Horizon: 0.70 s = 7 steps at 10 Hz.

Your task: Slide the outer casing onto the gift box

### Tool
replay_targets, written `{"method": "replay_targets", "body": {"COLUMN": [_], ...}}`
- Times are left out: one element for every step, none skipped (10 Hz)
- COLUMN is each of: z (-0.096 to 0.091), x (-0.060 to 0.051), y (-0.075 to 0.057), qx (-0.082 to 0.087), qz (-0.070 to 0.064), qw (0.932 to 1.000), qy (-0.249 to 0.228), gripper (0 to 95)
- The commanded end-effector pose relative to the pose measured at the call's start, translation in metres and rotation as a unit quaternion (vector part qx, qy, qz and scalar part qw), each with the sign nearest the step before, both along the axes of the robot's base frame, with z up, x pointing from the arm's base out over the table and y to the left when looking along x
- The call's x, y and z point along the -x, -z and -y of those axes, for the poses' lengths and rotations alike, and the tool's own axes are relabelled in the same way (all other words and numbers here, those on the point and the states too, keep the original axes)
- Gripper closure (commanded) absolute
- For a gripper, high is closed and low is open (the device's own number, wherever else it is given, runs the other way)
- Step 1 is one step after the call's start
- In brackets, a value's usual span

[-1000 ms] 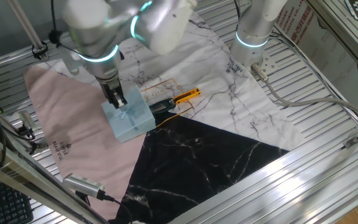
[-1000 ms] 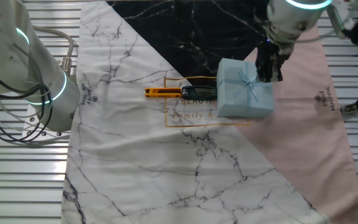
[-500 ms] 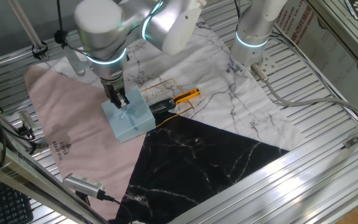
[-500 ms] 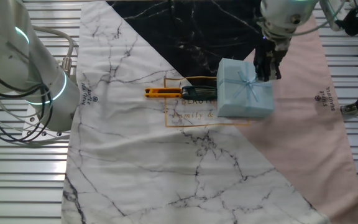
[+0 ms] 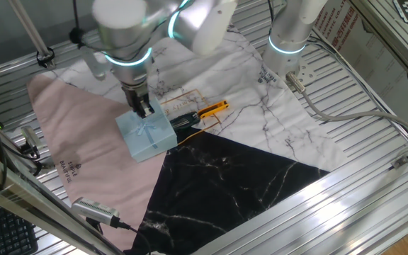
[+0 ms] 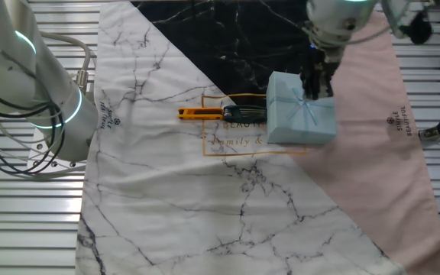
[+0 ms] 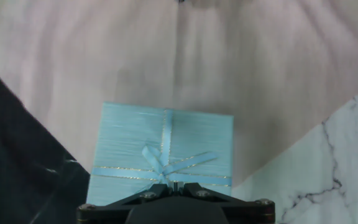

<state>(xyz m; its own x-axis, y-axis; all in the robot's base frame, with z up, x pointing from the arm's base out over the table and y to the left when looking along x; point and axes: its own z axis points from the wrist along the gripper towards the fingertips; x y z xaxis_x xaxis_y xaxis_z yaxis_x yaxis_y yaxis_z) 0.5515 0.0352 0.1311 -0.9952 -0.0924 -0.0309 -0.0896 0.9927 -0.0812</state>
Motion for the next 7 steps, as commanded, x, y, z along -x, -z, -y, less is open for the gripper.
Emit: {"method": "replay_targets", "body": {"z": [-0.005,-0.007,-0.008,-0.009,-0.009,-0.01,-0.01], "x": [0.0,0.002,0.005,0.009,0.014,0.018,0.02], "y": [0.0,-0.001,-0.002,-0.002,0.001,0.004,0.005], "qx": [-0.001,-0.001,-0.001,-0.001,-0.001,-0.001,-0.001], "qz": [-0.001,-0.001,-0.001,-0.001,0.0,0.002,0.002], "qw": [1.0,1.0,1.0,1.0,1.0,1.0,1.0], "qy": [0.003,0.004,0.005,0.005,0.005,0.005,0.005], "gripper": [95.0,95.0,95.0,95.0,95.0,95.0,95.0]}}
